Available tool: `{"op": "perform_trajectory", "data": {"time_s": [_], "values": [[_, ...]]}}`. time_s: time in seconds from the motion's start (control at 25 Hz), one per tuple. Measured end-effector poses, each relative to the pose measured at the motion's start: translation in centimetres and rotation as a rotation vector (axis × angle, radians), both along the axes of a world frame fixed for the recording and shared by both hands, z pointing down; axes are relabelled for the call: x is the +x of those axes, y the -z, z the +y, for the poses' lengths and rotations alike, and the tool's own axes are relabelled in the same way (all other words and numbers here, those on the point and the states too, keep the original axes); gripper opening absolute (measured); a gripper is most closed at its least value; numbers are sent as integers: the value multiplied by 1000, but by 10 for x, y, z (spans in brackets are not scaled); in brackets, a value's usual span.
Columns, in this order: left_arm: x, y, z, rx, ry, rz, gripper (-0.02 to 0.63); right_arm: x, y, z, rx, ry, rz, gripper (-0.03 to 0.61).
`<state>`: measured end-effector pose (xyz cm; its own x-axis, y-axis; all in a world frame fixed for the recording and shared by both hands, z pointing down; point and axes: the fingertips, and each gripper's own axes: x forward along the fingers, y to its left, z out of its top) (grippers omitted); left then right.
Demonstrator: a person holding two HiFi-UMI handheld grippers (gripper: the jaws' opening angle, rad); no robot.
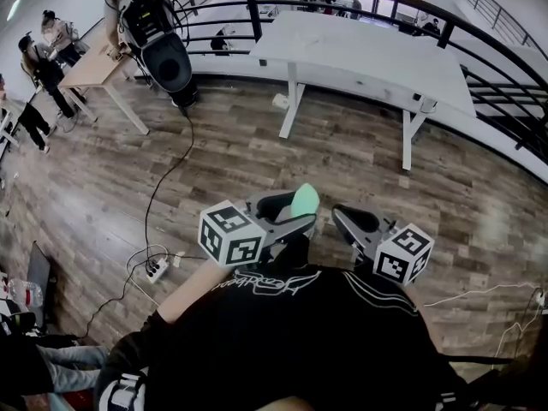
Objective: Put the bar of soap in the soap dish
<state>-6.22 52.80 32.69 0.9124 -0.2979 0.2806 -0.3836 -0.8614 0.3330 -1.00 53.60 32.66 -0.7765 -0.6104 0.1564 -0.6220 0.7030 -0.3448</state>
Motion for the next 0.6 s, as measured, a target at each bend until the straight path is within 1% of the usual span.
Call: {"op": "perform_trajectory", "data": {"time_s": [0.24,0.36,0.6], "values": [[7,-11,-44,-23,-8,16,260,6,-14,-43,-21,-7,6,18],[5,-15,-71,-32,-11,15,261,5,-17,-71,-32,-12,4,18],[2,-16,-150,-50,-24,9,261,5,-19,-148,-56,-42,-6,18]]}}
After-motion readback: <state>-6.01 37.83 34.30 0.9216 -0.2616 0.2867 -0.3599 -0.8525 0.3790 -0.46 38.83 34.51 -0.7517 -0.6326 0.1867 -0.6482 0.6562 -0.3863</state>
